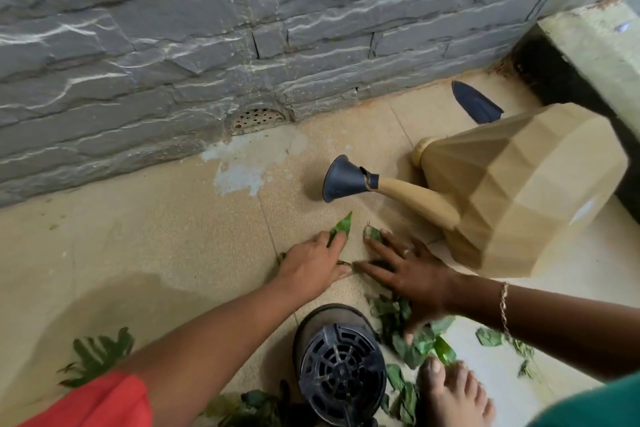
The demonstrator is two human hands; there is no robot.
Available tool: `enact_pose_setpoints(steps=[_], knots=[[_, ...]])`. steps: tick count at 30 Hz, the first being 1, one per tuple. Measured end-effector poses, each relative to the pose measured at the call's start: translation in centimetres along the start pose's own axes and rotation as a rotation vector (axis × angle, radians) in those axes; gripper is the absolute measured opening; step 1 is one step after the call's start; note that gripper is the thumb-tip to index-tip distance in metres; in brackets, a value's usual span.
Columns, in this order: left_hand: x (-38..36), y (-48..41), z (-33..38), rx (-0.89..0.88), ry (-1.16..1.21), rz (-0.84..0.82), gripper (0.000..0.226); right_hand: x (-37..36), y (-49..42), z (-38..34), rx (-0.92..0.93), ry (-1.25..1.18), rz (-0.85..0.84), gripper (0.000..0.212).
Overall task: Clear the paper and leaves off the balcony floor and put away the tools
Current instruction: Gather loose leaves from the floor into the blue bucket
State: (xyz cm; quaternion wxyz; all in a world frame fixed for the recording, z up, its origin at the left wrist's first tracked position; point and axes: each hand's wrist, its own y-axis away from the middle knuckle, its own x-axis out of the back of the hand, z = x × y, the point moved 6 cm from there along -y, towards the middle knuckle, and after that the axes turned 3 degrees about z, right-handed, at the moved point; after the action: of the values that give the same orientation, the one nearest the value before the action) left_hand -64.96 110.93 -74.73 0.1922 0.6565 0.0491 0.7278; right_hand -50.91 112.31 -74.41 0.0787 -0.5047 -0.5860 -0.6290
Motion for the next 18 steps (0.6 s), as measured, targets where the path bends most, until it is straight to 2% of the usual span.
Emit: enact_pose_setpoints(steps=[2, 4, 8, 11, 14, 16, 18], knots=[[-0.1, 0.2, 0.2, -0.096, 0.021, 0.119, 0.038, -1.8, 1.0, -0.5, -0.017, 0.029, 0.021, 0.118], [-0.2, 0.2, 0.1, -0.122, 0.066, 0.186, 0.023, -2.6, 2.0, -0.6, -0.049, 0.009, 0.08, 0.099], [0.0, -0.3, 0.1, -0.046, 0.12, 0.145, 0.027, -0.5, 2.6, 0.3, -0.062, -0.011, 0.336, 0.054], [0.3, -0.3, 0.0, -0.007, 0.205, 0.17, 0.023, 0.7, 2.1, 0.4, -0.026, -0.151, 0.341, 0.049], [0.6, -0.3, -0.1, 0.061, 0.587, 0.212, 0.013, 2.3, 1.6, 0.9, -0.053, -0.324, 0.452, 0.04], [0.8, -0.5, -0.4, 0.227, 0.907, 0.207, 0.002, 4.1, 1.6, 0.4, -0.034, -0.354, 0.573, 0.034], [0.7, -0.5, -0.2, 0.415, 1.255, 0.176, 0.012, 5.6, 1.6, -0.5, 0.016, -0.374, 0.702, 0.031]])
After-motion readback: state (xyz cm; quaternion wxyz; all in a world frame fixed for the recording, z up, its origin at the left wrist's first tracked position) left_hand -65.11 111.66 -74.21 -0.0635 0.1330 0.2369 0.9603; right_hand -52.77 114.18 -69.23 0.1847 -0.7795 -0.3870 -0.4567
